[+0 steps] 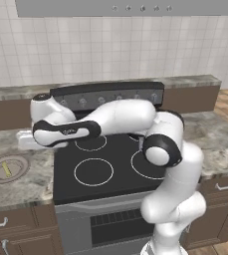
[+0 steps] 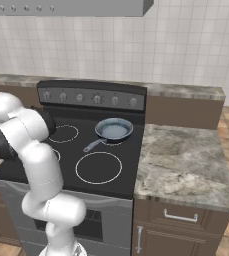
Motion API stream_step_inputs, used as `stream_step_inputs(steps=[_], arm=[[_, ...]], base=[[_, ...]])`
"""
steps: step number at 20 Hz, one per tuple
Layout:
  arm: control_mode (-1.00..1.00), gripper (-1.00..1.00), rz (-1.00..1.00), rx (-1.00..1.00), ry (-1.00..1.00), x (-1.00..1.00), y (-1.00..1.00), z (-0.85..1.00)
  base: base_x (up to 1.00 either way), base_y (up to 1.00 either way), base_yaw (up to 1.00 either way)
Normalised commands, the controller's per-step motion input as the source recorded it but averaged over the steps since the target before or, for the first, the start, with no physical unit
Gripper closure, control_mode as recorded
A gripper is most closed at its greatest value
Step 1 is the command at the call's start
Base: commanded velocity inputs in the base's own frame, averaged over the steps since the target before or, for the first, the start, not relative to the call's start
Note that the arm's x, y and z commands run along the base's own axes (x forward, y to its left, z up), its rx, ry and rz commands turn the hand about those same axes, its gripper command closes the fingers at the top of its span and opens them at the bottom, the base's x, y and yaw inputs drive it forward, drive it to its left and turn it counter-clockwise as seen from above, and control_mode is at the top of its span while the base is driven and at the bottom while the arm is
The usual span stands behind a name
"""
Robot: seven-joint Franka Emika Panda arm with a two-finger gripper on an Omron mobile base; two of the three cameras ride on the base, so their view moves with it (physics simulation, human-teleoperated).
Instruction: Pick up the butter stick and place it in the pan. Then turn on the burner for the pan.
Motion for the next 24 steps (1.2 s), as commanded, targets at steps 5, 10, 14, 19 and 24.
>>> stream_step_inputs(steps=[5,10,14,19,24], arm=[[-1.0,-1.0,0.0,0.0,0.01,0.04,0.31,-0.07],[-1.0,-1.0,0.0,0.0,0.01,0.11,0.37,-0.05],[-1.0,-1.0,0.0,-0.01,0.06,0.21,0.38,-0.05],[-1.0,-1.0,0.0,-0.04,0.04,0.2,0.39,-0.16],[-1.0,-1.0,0.0,-0.02,0.07,0.22,0.32,-0.12]], base=[[0.0,0.0,0.0],[0.0,0.0,0.0],[0.0,0.0,0.0],[0.0,0.0,0.0],[0.0,0.0,0.0]])
